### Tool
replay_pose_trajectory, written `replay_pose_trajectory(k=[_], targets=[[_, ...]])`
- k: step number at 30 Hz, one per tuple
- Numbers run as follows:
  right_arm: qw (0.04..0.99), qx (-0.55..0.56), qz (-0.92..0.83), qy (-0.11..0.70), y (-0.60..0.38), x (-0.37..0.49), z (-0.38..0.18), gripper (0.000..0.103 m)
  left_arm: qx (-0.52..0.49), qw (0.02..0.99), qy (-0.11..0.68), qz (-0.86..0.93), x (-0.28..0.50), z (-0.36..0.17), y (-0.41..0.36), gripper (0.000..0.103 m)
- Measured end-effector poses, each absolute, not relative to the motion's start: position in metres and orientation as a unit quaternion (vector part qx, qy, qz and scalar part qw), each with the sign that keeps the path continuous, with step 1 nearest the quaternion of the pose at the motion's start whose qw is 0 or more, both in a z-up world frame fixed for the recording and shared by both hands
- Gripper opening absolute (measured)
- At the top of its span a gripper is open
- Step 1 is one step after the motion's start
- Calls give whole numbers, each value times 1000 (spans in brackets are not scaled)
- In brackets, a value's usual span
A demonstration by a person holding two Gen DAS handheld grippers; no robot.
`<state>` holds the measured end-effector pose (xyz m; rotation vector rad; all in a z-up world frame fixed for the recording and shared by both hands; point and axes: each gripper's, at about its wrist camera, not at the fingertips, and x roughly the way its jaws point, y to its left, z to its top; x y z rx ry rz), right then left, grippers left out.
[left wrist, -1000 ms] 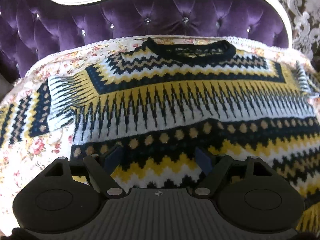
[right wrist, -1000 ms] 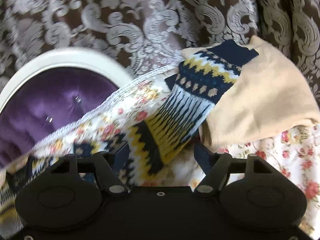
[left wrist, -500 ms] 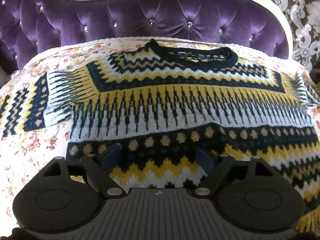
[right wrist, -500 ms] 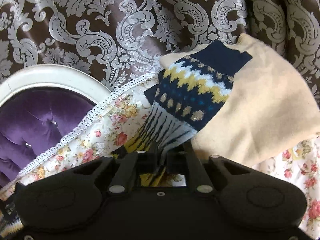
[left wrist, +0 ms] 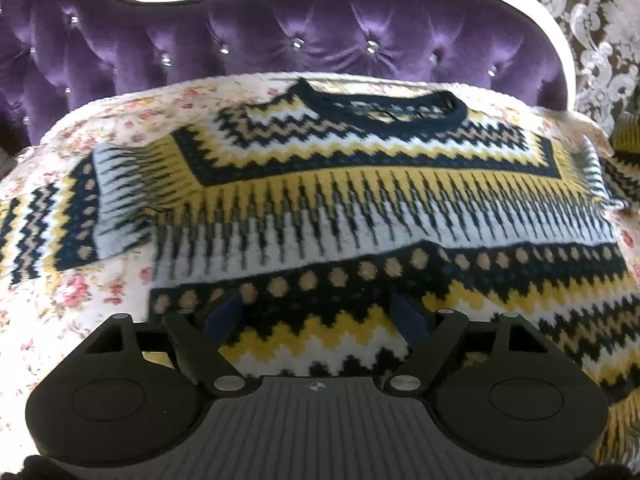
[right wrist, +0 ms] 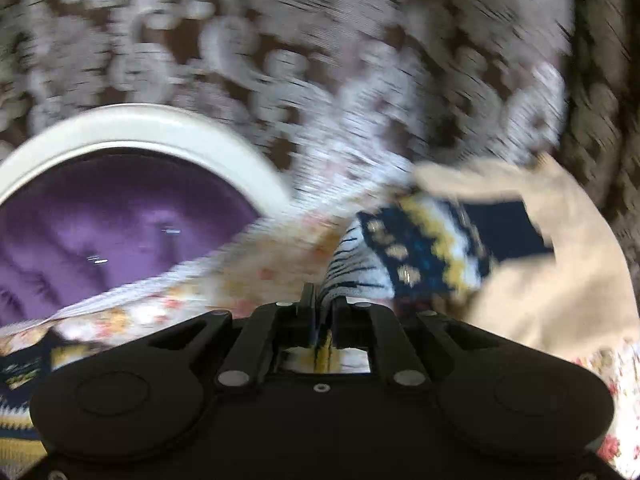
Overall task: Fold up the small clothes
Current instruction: 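Carry the held sleeve across the sweater body and open the right gripper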
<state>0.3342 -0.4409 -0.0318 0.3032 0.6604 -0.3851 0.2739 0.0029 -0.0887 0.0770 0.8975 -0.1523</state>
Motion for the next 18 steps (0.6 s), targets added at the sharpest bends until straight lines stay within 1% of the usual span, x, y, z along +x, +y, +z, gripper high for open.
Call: replay_pose_trajectory(k=[5, 9, 12, 18], targets=[[941, 113, -99, 303, -376, 344, 0, 13, 33, 906, 419, -49, 275, -78, 16, 79], [947, 93, -18, 305, -315, 351, 8, 12, 33, 911, 410, -33, 276, -71, 27, 79], [944, 87, 34, 315, -271, 359, 3, 12, 27, 912, 408, -28, 277, -69, 35, 79], [928, 47, 118, 349, -182, 370, -27, 12, 12, 910, 415, -17, 279, -66, 50, 78]])
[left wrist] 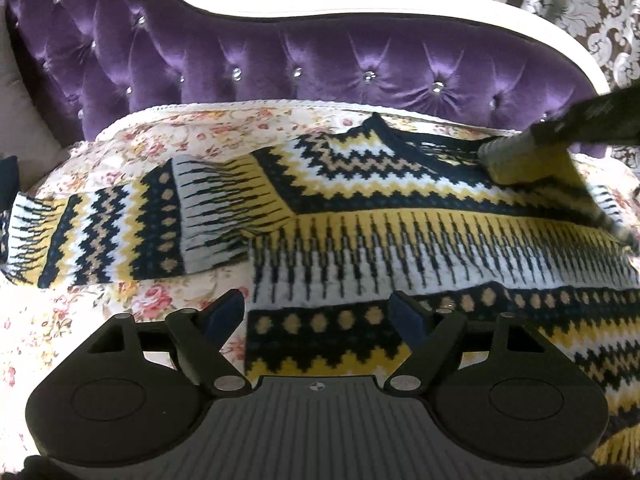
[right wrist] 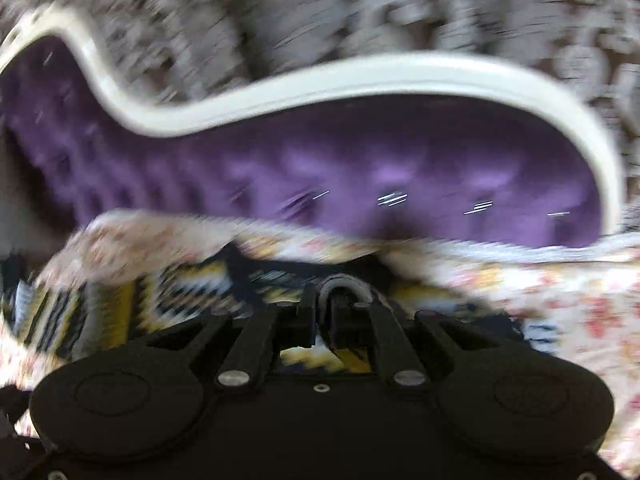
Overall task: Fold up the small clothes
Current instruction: 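Carry the held sleeve across the sweater body and open the right gripper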
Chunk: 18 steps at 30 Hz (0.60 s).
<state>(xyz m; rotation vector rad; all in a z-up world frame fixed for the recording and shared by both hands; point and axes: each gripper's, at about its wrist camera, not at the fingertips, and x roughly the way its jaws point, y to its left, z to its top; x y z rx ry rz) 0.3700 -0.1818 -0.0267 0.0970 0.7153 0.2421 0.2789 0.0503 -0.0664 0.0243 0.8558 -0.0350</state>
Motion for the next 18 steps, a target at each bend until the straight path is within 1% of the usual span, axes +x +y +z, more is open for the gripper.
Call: replay_pose_trajectory(k=[6, 7, 9, 11, 12, 14, 16, 18], targets=[[914, 12, 144, 380, -137, 373, -66, 13, 3, 903, 430, 2, 282, -69, 63, 78], [912, 9, 144, 385, -132, 372, -71, 14, -3, 901, 434, 4, 283, -70, 66, 78], [908, 6, 148, 391, -127, 369, -82, 19, -19, 899, 438, 7, 285, -70, 72, 78], [909, 1, 155, 386, -126, 363, -89, 30, -30, 897, 440, 10, 286, -69, 77, 78], [910, -3, 159, 383, -125, 359, -90, 33, -31, 897, 440, 12, 287, -69, 78, 78], [911, 4, 169, 375, -128, 347, -89, 52, -32, 897, 440, 17, 288, -70, 80, 78], [913, 10, 172, 370, -134, 337, -86, 56, -33, 897, 441, 19, 290, -71, 80, 78], [915, 8, 173, 363, -140, 326, -84, 56, -33, 896, 443, 19, 291, -72, 79, 78]])
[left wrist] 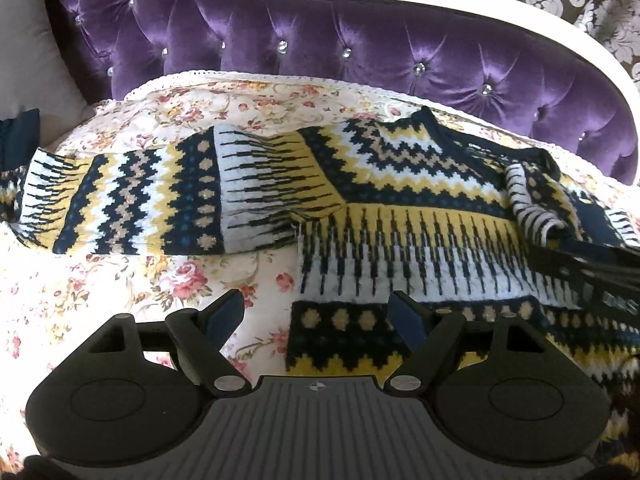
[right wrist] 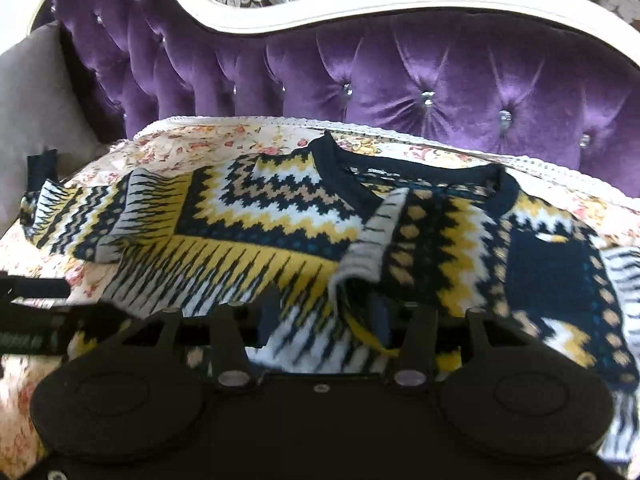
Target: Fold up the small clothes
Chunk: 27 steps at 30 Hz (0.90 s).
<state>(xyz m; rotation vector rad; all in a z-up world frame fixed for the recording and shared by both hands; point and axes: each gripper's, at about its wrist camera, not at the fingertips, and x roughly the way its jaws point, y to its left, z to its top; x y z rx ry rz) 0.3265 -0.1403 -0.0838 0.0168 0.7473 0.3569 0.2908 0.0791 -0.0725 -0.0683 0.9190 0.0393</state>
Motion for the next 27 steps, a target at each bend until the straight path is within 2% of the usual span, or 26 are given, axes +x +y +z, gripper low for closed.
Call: replay_pose_trajectory(k=[5, 14, 20, 27], targets=[[919, 42, 170, 355, -165, 307, -81, 61, -22, 896, 444, 14, 290, -75, 72, 78], [923, 171, 55, 341, -242, 318, -86, 61, -7, 896, 443, 11, 289, -77, 67, 78], [922, 190, 6, 338, -288, 344, -89, 61, -8, 895, 445, 8, 290, -78, 66, 78], [918, 173, 38, 356, -287, 366, -99, 61, -8, 893, 449, 11, 292, -80, 66, 78]])
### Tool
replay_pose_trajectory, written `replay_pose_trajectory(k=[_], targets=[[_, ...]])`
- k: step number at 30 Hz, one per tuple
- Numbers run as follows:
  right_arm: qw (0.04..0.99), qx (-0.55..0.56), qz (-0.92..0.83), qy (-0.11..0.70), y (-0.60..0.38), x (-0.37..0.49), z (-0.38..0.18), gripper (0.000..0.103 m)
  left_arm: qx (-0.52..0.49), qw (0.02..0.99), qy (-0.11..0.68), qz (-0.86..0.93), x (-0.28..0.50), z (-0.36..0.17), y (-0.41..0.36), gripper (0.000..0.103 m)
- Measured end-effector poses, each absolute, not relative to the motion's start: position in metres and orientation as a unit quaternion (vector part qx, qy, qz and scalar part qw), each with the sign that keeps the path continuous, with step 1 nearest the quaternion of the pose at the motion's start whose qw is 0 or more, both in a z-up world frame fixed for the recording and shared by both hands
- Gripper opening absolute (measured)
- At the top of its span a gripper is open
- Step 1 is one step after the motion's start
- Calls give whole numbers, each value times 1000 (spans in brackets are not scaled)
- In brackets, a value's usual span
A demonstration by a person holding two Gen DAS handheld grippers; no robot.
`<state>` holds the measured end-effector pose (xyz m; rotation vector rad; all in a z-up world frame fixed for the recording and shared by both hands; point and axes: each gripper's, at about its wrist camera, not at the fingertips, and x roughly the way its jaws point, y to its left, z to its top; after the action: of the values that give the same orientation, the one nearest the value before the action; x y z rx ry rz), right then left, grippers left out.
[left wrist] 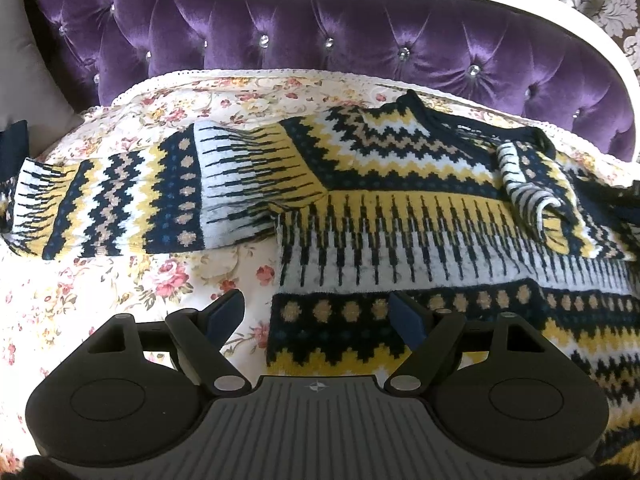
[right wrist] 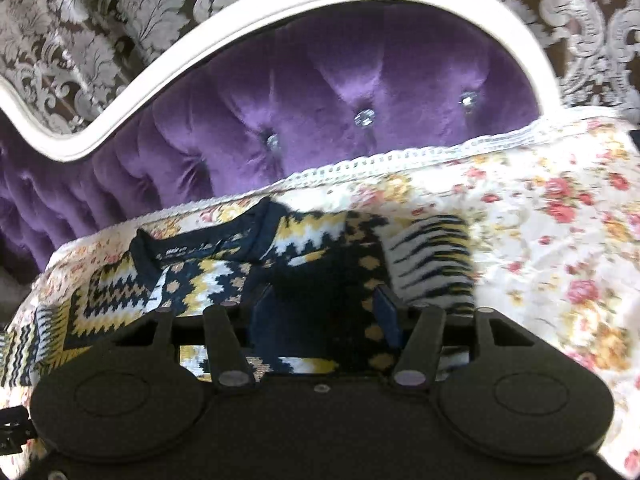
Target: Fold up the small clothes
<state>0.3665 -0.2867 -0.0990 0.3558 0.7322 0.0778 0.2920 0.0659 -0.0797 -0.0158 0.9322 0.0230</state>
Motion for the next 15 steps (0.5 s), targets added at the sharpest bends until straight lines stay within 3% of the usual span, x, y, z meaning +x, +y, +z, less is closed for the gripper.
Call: replay_pose_trajectory(k=[1, 3, 4, 15], targets=[[916, 168, 39, 362, -284, 369, -101, 60, -8, 893, 449, 11, 292, -80, 66, 78], [916, 158, 37, 366, -280, 373, -104, 47, -10, 893, 449, 11, 292, -79, 67, 78], [915, 160, 43, 369, -279, 374, -104, 19, -11, 894, 448, 11, 292, -78, 68, 78], [917, 181, 146, 325, -227, 369, -36, 14, -28, 896, 442, 21, 286, -69, 80, 78]])
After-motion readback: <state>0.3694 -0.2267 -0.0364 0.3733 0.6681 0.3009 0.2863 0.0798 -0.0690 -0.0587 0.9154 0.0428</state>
